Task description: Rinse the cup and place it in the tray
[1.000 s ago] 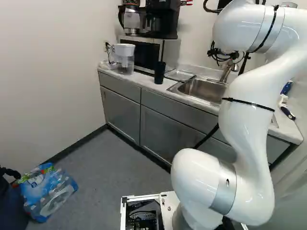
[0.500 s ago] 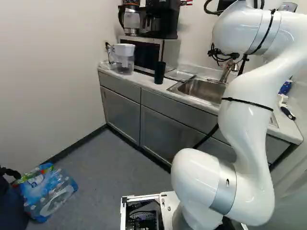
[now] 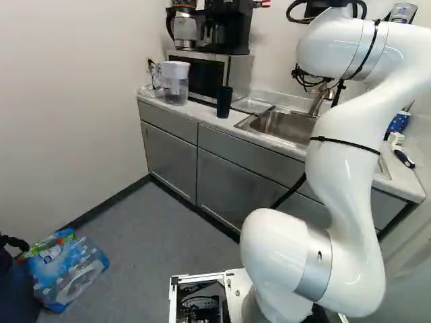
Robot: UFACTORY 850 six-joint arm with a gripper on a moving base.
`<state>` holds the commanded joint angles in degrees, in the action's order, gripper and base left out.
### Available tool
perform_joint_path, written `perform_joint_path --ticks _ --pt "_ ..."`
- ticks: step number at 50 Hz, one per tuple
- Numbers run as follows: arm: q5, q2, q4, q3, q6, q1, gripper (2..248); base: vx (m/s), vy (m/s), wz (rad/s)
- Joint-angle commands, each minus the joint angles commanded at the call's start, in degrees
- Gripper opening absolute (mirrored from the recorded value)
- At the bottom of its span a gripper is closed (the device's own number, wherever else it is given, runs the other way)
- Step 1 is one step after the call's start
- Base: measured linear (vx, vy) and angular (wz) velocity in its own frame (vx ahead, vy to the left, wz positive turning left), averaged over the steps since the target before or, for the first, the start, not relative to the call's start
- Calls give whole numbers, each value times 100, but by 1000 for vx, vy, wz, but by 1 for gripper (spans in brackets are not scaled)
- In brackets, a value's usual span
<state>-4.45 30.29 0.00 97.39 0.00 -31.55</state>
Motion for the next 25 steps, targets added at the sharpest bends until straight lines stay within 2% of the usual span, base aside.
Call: perform_joint_path --ticks 25 --pt "-426 140 23 176 0 -45 247 0 0 0"
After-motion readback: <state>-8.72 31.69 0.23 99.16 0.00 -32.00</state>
